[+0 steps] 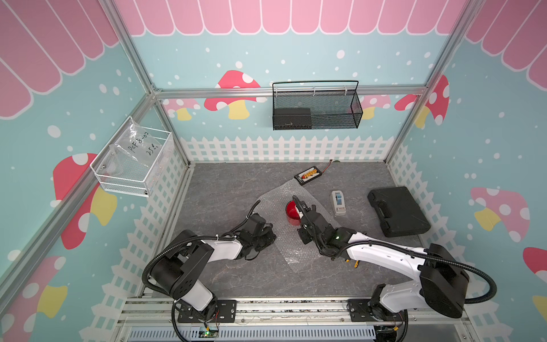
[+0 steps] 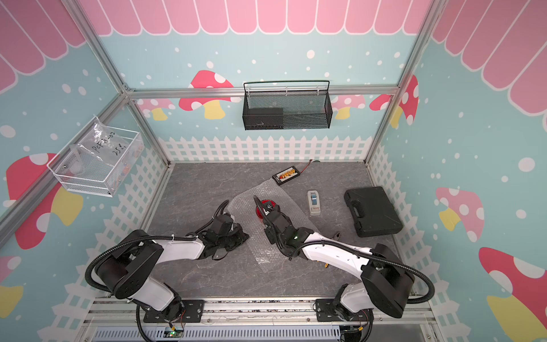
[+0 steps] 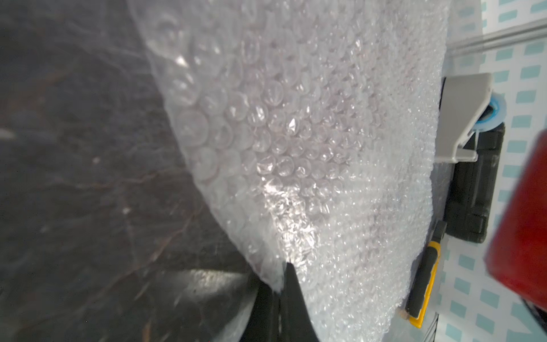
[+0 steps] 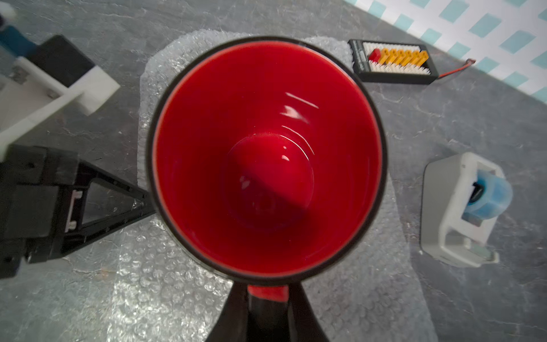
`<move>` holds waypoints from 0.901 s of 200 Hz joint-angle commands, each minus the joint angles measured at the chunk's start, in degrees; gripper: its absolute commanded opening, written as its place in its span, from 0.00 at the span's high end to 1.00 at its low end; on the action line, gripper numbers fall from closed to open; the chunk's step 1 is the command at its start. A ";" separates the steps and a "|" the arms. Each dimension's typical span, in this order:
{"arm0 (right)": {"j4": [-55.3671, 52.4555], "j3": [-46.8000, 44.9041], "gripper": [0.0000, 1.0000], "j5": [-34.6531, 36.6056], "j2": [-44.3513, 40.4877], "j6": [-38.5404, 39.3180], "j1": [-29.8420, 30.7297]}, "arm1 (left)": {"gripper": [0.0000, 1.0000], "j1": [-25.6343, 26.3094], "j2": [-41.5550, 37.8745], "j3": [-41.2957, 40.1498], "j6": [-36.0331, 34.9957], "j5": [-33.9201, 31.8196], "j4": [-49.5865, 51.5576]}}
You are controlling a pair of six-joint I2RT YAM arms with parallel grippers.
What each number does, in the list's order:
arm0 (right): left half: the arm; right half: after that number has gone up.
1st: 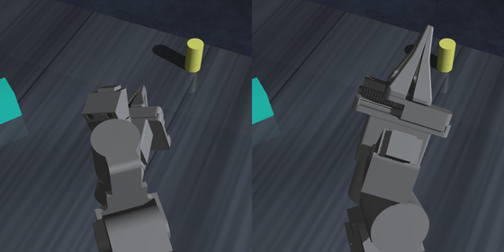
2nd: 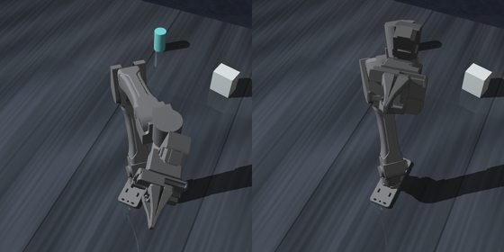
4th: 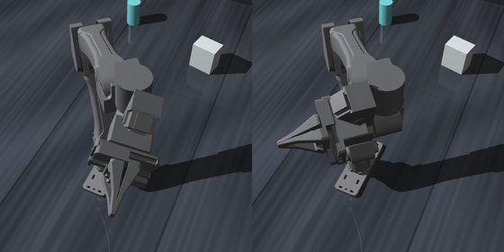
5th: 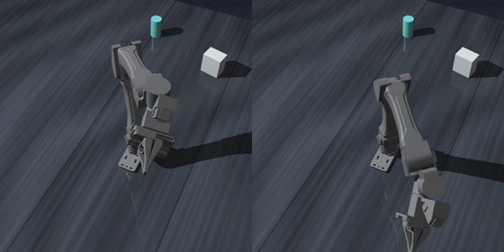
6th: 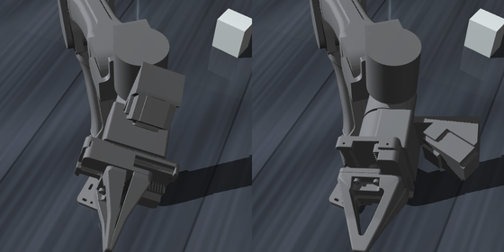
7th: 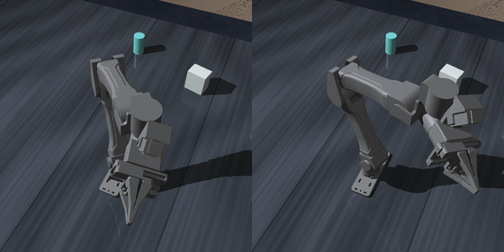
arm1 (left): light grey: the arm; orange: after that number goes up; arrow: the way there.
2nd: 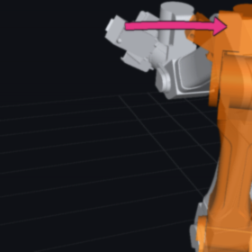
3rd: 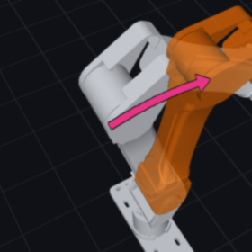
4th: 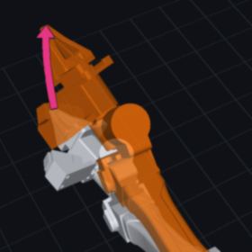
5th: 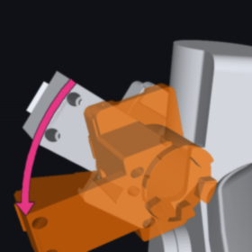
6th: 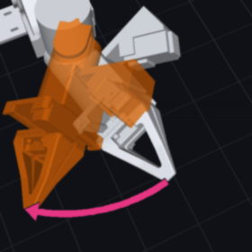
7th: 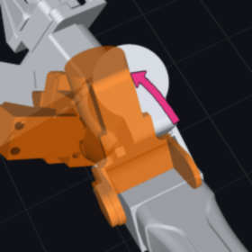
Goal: Wrap mugs in bubble wrap
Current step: Move the bubble wrap to the center of the board, then place the mug on the bubble wrap.
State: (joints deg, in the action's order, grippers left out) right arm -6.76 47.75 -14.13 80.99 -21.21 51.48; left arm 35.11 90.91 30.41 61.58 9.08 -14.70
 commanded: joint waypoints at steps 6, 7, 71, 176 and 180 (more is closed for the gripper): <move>7.03 2.05 0.95 2.96 1.79 -5.32 0.32 | 1.00 3.18 1.78 -3.22 11.03 -8.63 -3.74; 6.98 2.07 0.95 3.05 1.89 -5.37 0.30 | 1.00 3.28 1.84 -3.33 11.33 -8.81 -4.06; 7.44 2.90 0.95 7.18 7.61 -4.05 0.15 | 1.00 5.46 2.00 -4.85 14.61 -11.76 -6.74; 7.82 2.23 0.90 13.07 12.45 -15.08 -0.42 | 1.00 6.28 0.05 -7.08 15.41 -13.62 -7.26; 8.13 2.25 0.89 12.47 12.26 -15.04 -0.42 | 1.00 6.28 -0.03 -7.01 15.33 -13.64 -7.25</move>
State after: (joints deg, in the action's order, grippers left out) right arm -2.42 50.22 -7.20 94.54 -32.95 51.22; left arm 41.08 91.24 25.15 75.70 -2.24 -25.80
